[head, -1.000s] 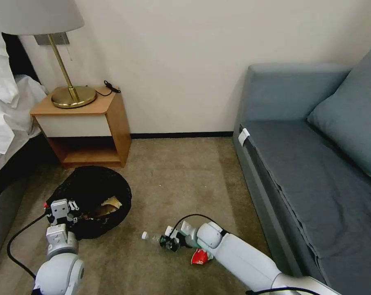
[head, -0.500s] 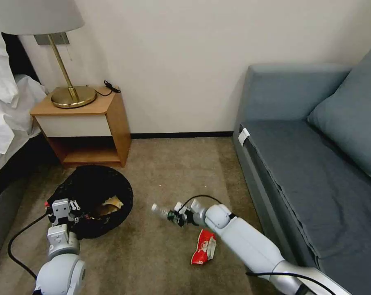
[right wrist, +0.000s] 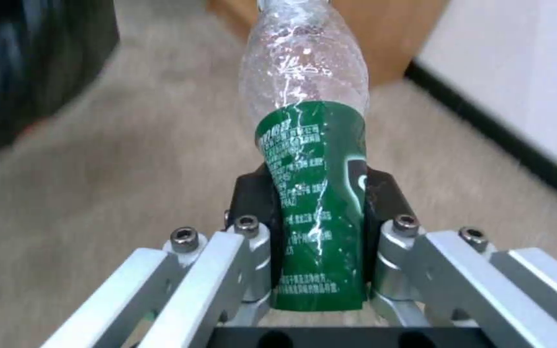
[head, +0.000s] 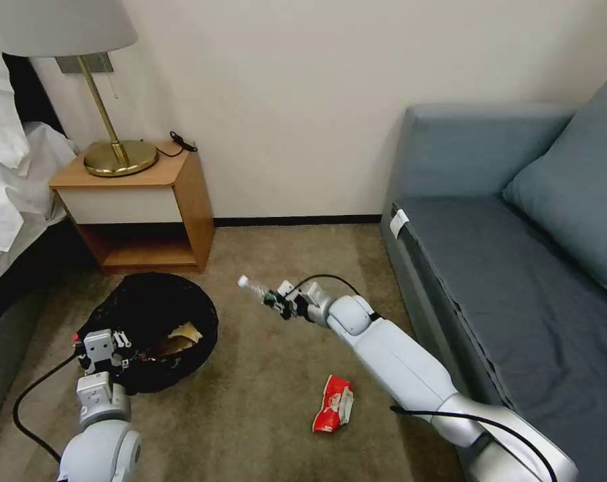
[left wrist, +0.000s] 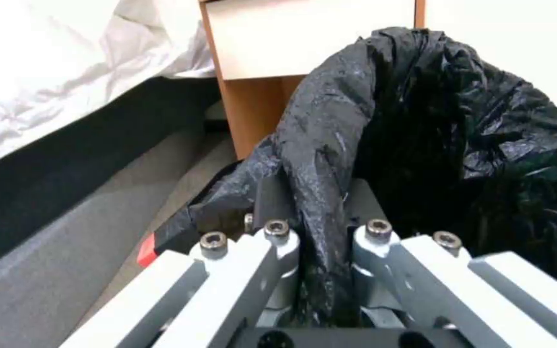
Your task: Pick up the trash bin, then pick up the garbage on the floor and place it into the trash bin.
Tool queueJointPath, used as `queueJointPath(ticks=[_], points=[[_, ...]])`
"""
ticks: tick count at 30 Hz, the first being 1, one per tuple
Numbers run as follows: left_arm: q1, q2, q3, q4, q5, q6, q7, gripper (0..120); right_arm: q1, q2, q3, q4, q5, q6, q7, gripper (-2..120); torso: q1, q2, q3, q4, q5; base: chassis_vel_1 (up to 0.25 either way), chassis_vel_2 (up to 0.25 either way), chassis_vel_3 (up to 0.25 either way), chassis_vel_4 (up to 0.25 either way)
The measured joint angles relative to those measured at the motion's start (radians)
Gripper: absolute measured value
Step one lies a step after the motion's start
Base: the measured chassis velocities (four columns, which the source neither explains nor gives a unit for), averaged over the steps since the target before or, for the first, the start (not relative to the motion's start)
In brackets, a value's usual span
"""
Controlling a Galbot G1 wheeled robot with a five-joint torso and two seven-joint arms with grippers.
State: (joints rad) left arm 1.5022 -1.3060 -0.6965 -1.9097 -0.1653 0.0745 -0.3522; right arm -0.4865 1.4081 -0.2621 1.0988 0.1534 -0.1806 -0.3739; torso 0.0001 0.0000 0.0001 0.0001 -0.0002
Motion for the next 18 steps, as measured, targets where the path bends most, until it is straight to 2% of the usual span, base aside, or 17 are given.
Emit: queueJointPath(ticks=[9, 11, 18], points=[[-0.012, 0.002, 0.007, 0.015, 0.000, -0.001, -0.001, 4, 0.032, 0.027, -0.036, 0.098, 0.073, 0.006, 0.029, 18, 0.000, 0.000, 0.000, 0.0000, 0.0000, 0.000, 0.000, 0.000, 0.000], [-0.028, 0.005, 0.014, 0.026, 0.003, 0.006, -0.002, 4, 0.044, 0.062, -0.068, 0.133, 0.088, 0.003, 0.032, 18, 0.000, 0.000, 0.000, -0.0001, 0.0000, 0.000, 0.000, 0.000, 0.000], [-0.058, 0.001, 0.030, 0.038, 0.010, 0.025, -0.003, 4, 0.053, 0.165, -0.117, 0.127, 0.076, 0.001, 0.034, 18, 0.000, 0.000, 0.000, 0.0001, 0.0000, 0.000, 0.000, 0.000, 0.000]])
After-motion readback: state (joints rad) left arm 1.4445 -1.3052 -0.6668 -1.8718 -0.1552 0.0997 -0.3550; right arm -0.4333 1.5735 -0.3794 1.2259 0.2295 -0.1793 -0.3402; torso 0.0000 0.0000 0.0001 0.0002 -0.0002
